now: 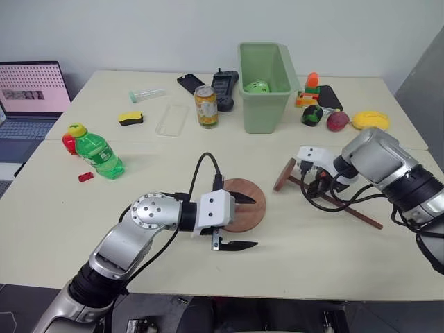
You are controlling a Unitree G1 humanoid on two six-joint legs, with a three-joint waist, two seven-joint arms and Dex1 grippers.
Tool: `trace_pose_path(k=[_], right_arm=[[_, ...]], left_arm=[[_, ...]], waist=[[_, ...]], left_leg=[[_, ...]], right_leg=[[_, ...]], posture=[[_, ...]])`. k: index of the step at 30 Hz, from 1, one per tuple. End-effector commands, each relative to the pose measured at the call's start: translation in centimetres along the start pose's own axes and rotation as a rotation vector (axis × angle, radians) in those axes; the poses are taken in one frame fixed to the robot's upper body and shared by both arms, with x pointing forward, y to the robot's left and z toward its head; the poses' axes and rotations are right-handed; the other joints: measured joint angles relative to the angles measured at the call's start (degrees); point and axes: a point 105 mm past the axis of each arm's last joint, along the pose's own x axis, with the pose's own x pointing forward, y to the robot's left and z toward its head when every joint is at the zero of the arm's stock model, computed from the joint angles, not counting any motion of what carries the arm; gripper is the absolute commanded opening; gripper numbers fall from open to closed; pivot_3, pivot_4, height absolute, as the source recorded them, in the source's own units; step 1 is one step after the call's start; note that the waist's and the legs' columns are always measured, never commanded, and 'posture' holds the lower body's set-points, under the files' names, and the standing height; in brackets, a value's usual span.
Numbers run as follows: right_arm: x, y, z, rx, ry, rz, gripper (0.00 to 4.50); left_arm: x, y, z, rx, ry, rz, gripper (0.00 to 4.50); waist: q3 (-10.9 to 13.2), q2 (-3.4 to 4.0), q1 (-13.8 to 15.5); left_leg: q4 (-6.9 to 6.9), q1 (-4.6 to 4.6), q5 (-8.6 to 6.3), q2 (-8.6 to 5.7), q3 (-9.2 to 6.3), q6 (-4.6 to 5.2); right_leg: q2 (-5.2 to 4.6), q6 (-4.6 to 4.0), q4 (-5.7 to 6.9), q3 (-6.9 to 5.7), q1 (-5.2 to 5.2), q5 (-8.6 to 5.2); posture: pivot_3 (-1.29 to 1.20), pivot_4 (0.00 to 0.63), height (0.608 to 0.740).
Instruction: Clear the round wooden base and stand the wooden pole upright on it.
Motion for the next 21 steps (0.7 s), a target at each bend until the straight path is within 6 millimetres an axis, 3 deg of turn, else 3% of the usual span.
trace_pose_path(k=[1, 4, 7, 10, 13, 17, 21], right_arm=[[-5.3, -0.1, 3.7, -0.034, -0.231, -0.095, 0.25], [-8.9, 2.1, 6.5, -0.049, -0.456, -0.071, 0.25], [-12.7, 5.9, 9.5, -0.190, -0.811, -0.045, 0.25], [-14.0, 8.8, 10.6, -0.280, -1.091, -0.024, 0.25], [-13.4, 10.0, 11.3, -0.271, -1.276, -0.059, 0.25], [-11.7, 10.5, 11.6, -0.239, -1.362, -0.084, 0.25], [-8.5, 11.8, 11.9, -0.210, -1.410, -0.053, 0.25]], left_arm=[[-1.9, 1.1, 0.2, -0.002, 0.002, 0.072, 4.50], [-3.8, 1.9, -0.8, -0.029, 0.050, 0.132, 4.50], [-6.2, 2.8, -1.7, -0.066, 0.097, 0.210, 4.50], [-7.8, 2.9, -2.5, -0.093, 0.138, 0.232, 4.50], [-8.6, 3.0, -3.1, -0.099, 0.179, 0.222, 4.50], [-9.1, 3.2, -3.6, -0.106, 0.195, 0.216, 4.50], [-9.5, 3.4, -4.0, -0.101, 0.225, 0.200, 4.50]], waist=[[0.0, 0.01, 0.0], [0.0, 0.03, 0.0], [0.0, 0.02, -0.1], [0.0, -0.01, -0.2], [-0.1, -0.10, -0.1], [0.0, -0.05, 0.1], [0.0, -0.03, -0.3]], left_leg=[[0.00, 0.00, 0.00, 0.00, 0.00, 0.00], [-0.01, -0.12, 0.00, 0.04, 0.00, 0.00], [-0.01, -0.28, 0.00, 0.09, -0.02, 0.00], [-0.01, -0.41, 0.00, 0.17, 0.03, 0.00], [0.03, -0.47, 0.02, 0.13, 0.04, -0.01], [0.09, -0.48, 0.08, -0.13, 0.11, -0.06], [0.09, -0.44, 0.08, -0.03, 0.11, -0.06]], right_leg=[[0.00, 0.00, 0.02, 0.00, -0.02, 0.00], [-0.02, 0.00, 0.13, 0.01, -0.21, 0.00], [0.00, 0.00, 0.26, -0.03, -0.42, 0.00], [0.06, 0.00, 0.44, 0.01, -0.66, 0.00], [0.05, 0.00, 0.53, 0.01, -0.74, 0.00], [0.03, 0.00, 0.67, 0.08, -0.78, 0.00], [0.06, 0.00, 0.69, 0.07, -0.79, 0.00]], posture=[[0.00, 0.150, 0.740], [0.00, 0.150, 0.740], [0.00, 0.150, 0.740], [0.00, 0.150, 0.740], [0.00, 0.150, 0.740], [0.00, 0.150, 0.740], [0.00, 0.150, 0.740]])
